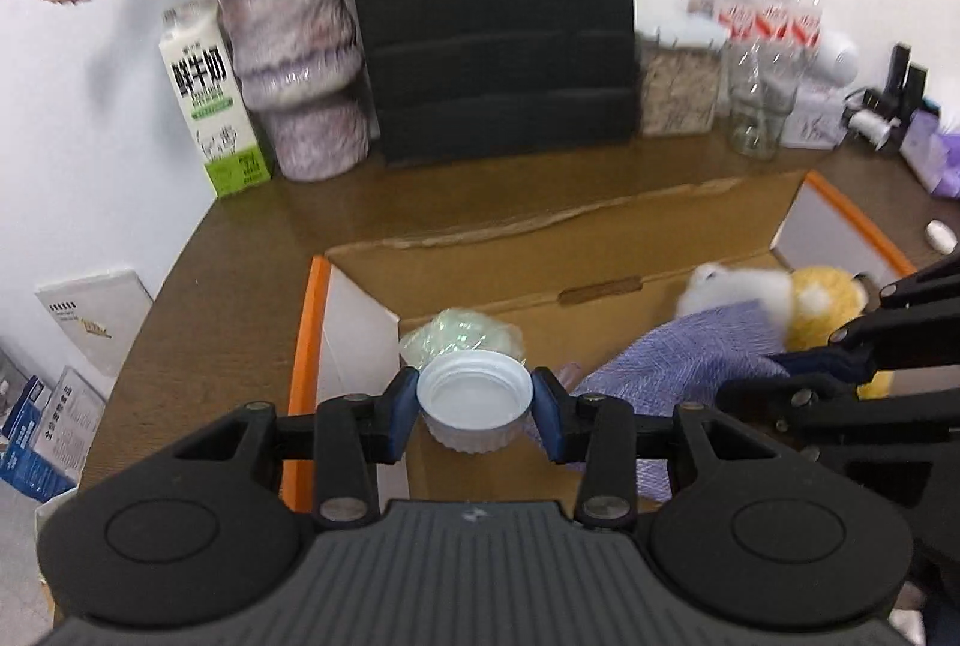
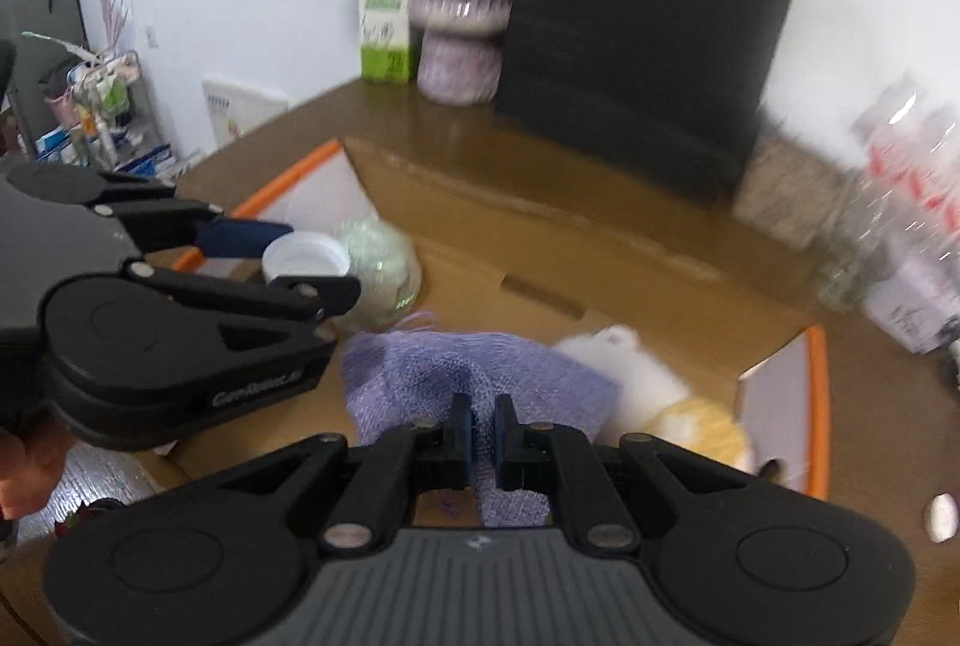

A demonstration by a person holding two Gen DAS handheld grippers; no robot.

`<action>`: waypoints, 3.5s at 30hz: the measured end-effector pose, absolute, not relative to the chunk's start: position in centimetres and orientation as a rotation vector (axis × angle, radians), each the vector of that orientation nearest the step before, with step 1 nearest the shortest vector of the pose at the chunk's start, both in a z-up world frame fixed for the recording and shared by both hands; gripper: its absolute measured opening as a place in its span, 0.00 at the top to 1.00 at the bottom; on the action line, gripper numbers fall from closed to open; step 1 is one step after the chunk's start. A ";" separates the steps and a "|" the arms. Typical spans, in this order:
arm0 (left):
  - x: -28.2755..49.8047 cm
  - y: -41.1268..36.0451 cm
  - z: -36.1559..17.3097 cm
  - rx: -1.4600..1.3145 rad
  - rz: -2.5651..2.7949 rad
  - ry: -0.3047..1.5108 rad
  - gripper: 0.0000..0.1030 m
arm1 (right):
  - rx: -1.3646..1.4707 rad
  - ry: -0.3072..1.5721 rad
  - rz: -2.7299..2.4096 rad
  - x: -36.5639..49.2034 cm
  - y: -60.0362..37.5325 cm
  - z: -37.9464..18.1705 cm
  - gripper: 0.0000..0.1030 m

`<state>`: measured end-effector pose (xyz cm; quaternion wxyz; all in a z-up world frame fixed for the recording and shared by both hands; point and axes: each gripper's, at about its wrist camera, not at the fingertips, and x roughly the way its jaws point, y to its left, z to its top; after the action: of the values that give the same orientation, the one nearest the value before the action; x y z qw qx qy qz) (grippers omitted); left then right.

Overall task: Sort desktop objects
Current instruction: 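Lower the cap and purple cloth into the box and release both, then grasp the red-green flower ornament with the left tool while the right tool grasps tissue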

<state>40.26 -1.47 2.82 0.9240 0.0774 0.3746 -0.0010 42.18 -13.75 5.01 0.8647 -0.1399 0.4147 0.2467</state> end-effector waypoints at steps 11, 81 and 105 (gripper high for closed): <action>42.4 -0.1 0.2 0.213 0.030 0.879 0.60 | -0.317 1.015 0.433 44.8 -15.9 1.7 0.94; 12.6 3.4 1.7 0.015 0.076 0.375 0.00 | -0.099 0.318 0.335 13.4 -19.9 3.5 0.00; 17.7 1.8 -3.5 0.096 -0.011 0.521 0.36 | -0.183 0.361 0.309 18.8 -17.0 0.8 0.12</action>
<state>17.66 1.77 -3.46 0.9651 0.0473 0.2575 -0.0052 18.82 -17.00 0.76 0.9677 -0.0908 0.1787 0.1528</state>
